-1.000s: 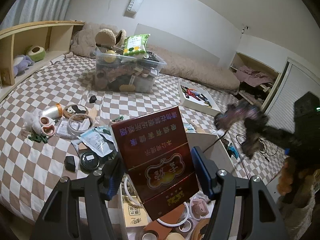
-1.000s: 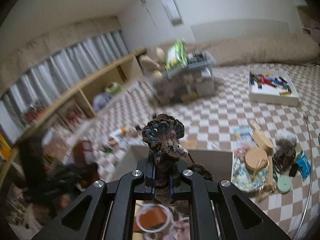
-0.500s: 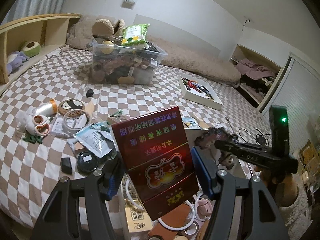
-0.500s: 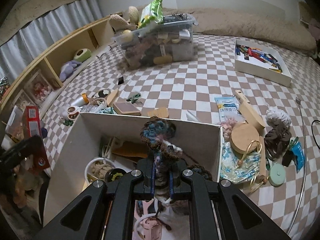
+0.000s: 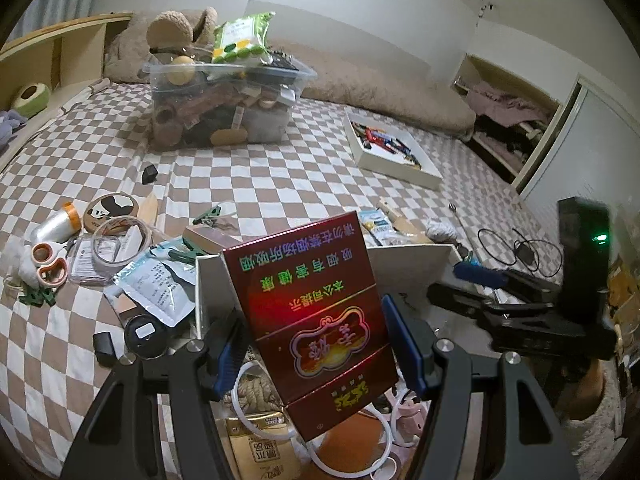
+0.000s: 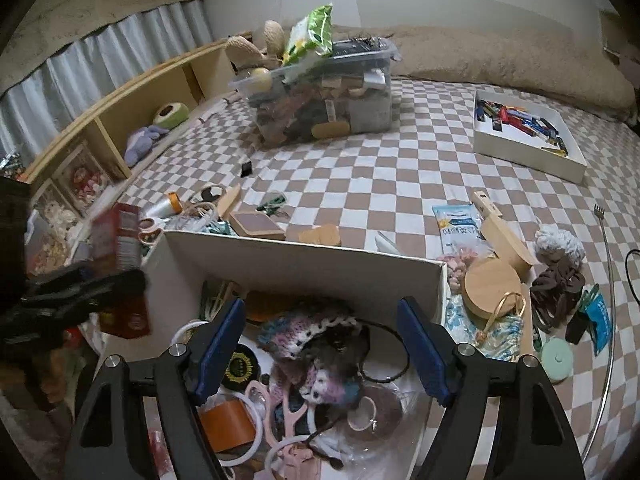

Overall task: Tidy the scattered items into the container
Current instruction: 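Open the right tool over the box while the left tool lowers the red box in, then open the left tool and withdraw both tools from the white box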

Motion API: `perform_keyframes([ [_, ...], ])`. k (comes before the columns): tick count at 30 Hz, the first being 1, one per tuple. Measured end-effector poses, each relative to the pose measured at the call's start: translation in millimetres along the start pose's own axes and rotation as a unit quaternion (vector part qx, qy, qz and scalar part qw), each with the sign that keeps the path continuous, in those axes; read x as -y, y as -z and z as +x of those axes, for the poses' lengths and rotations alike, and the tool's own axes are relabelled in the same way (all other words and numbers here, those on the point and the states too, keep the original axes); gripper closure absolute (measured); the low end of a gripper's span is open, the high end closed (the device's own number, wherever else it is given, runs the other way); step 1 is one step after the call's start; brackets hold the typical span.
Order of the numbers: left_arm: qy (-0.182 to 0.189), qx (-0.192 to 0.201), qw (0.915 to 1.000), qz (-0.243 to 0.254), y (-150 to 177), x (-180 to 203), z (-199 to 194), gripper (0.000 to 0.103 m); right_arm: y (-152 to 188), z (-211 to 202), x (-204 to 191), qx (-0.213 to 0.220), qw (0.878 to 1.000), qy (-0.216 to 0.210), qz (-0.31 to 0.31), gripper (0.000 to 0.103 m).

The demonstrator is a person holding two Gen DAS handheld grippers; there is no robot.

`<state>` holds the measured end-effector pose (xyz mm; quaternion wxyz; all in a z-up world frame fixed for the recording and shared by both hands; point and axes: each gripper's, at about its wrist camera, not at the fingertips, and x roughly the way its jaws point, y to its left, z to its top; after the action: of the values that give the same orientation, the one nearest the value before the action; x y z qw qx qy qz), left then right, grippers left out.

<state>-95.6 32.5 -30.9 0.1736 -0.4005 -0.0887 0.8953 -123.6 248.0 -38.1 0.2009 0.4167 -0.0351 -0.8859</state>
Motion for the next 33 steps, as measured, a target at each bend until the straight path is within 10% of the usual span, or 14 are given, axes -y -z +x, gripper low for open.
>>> perform_keyframes([
  [14,-0.075,-0.035,0.9959,0.036,3.8,0.1,30.0,0.033,-0.5,-17.3,0.0,0.029,0.998,-0.046,0.017,0.025],
  [16,-0.075,-0.033,0.9963,0.027,3.4,-4.0,29.6,0.018,-0.1,-17.4,1.6,0.029,0.998,-0.05,0.02,0.025],
  [33,-0.072,-0.025,0.9967,0.027,7.1,-3.4,21.8,0.018,6.0,-23.5,8.6,0.039,0.996,-0.063,0.048,0.025],
])
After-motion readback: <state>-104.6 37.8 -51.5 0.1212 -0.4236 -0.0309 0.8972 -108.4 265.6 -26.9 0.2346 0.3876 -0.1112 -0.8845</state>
